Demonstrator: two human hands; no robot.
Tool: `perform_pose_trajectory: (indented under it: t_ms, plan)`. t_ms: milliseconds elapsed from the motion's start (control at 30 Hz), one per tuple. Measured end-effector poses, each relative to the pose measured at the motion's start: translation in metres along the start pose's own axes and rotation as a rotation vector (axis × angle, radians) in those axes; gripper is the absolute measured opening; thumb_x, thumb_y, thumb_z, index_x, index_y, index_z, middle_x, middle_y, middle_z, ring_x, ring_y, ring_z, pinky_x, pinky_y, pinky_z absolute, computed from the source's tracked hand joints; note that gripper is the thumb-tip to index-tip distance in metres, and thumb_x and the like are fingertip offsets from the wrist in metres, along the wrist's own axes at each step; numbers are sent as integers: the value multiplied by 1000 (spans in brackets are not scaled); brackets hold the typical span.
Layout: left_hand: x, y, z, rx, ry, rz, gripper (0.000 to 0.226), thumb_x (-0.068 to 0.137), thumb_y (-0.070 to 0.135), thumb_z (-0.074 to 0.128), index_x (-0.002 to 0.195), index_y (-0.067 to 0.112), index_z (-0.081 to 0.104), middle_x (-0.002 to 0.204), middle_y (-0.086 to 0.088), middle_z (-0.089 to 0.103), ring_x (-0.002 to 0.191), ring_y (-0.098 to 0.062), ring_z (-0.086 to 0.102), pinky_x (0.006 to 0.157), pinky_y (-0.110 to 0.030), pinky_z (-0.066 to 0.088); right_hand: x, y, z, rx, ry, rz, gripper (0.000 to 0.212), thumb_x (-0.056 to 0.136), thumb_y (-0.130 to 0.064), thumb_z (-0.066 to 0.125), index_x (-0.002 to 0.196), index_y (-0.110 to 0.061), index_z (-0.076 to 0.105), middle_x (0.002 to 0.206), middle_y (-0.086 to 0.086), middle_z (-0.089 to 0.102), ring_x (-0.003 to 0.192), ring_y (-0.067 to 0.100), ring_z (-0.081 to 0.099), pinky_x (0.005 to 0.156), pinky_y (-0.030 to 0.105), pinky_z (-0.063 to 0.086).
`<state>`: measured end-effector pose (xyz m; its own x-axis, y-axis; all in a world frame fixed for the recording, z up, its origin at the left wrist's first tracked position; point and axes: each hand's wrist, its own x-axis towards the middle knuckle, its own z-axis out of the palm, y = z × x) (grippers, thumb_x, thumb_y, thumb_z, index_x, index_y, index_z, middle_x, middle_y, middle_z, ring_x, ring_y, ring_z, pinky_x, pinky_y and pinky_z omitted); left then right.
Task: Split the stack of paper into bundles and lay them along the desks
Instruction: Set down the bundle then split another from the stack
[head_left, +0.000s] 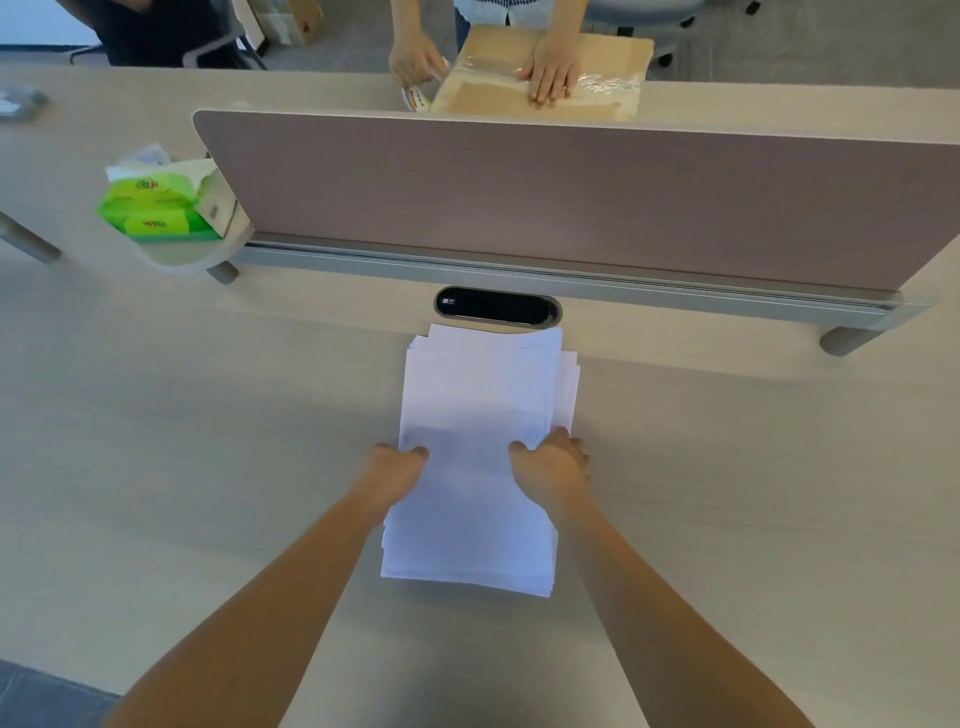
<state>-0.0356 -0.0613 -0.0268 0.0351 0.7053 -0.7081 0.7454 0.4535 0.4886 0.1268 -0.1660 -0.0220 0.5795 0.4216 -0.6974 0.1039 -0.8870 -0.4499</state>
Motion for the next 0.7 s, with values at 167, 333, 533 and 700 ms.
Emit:
perform_pose_trajectory:
  t_ms: [167, 333, 533, 700]
  plan:
    - [1, -1, 3, -12, 3, 15, 16, 86, 26, 60, 80, 12, 58, 82, -6, 64, 77, -27, 63, 80, -38, 53, -14, -3, 7, -52, 74, -119, 59, 90, -39, 54, 135, -3, 40, 138, 16, 37, 130, 35, 33, 108, 45, 34]
    - [2, 1, 4, -22, 1, 2, 20, 87, 26, 60, 94, 8, 55, 80, -3, 60, 78, -26, 62, 75, -35, 51, -17, -5, 11, -69, 31, -166, 70, 93, -39, 50, 145, 1, 25, 146, 16, 35, 135, 35, 35, 110, 46, 36]
    - [0, 3, 2, -9, -17, -21, 31, 80, 32, 62, 98, 7, 61, 86, -6, 68, 79, -25, 67, 74, -35, 54, -31, -8, 21, -138, -17, -206, 86, 93, -37, 48, 154, 0, -1, 161, 16, 11, 147, 35, 16, 118, 45, 22]
    - [3, 2, 1, 23, -32, -15, 48, 68, 41, 59, 100, 6, 65, 91, -10, 71, 81, -29, 70, 79, -41, 58, -26, -11, 21, -12, -1, -146, 85, 90, -37, 54, 152, -4, 6, 152, 15, 21, 138, 36, 29, 114, 48, 31]
